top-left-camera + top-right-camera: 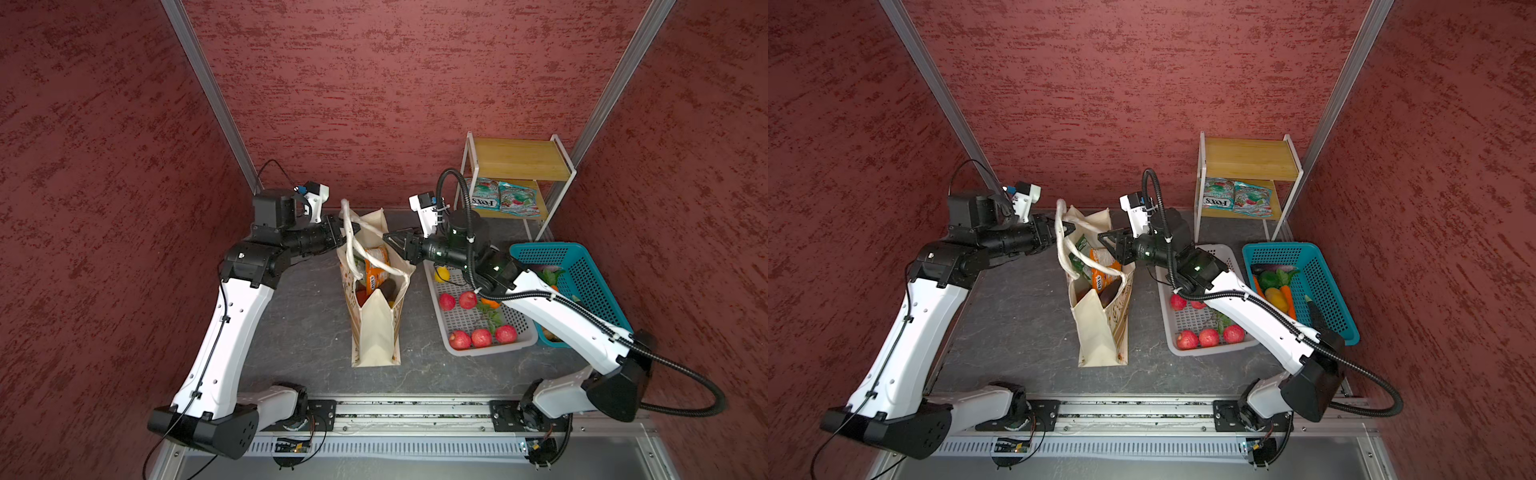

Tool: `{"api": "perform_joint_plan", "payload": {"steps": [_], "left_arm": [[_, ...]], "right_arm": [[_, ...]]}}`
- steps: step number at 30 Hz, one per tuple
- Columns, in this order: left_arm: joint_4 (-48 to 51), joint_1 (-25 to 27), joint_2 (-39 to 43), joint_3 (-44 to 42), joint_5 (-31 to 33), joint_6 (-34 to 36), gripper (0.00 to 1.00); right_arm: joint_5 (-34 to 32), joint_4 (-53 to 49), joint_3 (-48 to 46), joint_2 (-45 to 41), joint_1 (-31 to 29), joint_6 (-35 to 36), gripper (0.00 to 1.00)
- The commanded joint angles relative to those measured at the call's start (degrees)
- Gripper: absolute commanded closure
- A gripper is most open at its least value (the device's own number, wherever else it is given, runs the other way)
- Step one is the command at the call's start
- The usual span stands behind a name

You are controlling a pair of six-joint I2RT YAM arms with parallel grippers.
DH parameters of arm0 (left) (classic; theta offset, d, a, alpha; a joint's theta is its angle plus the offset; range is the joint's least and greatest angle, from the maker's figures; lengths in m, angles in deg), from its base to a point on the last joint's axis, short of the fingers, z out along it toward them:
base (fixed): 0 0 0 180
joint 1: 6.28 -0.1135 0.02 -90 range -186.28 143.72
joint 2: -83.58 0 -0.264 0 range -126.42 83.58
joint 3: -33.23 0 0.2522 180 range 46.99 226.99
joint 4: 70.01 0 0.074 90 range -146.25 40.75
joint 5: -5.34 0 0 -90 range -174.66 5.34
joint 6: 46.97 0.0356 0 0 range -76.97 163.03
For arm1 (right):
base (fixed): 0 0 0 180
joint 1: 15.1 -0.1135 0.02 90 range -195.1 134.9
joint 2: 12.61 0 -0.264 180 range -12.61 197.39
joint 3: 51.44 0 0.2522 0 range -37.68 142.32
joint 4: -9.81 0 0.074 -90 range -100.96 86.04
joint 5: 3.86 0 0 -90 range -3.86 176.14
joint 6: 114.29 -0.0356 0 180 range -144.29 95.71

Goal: Place the food into the grocery bag and tie it

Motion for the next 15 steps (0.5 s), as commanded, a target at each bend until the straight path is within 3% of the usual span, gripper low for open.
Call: {"api": "perform_joint_plan", "payload": {"steps": [1, 6, 11, 15], "left_arm": [[-4.09, -0.2, 0.06, 2.74, -3.6, -1.54, 1.0], [-7.97, -0.2, -1.87, 3.33, -7.51, -4.48, 1.0], [-12.03, 1.07, -5.22, 3.31, -11.2, -7.47, 1.0], [-11.76, 1.04, -6.15, 3.06, -11.58, -7.43, 1.0]], "right_arm": [[1.97, 5.2, -2.65, -2.45, 1.1, 4.48, 0.72], [3.6, 7.87, -3.81, -0.1, 1.28, 10.7, 0.84], [11.39, 8.34, -0.47, 6.28, 1.28, 13.49, 0.9], [18.4, 14.7, -2.09, 7.52, 1.28, 12.65, 0.92]]}}
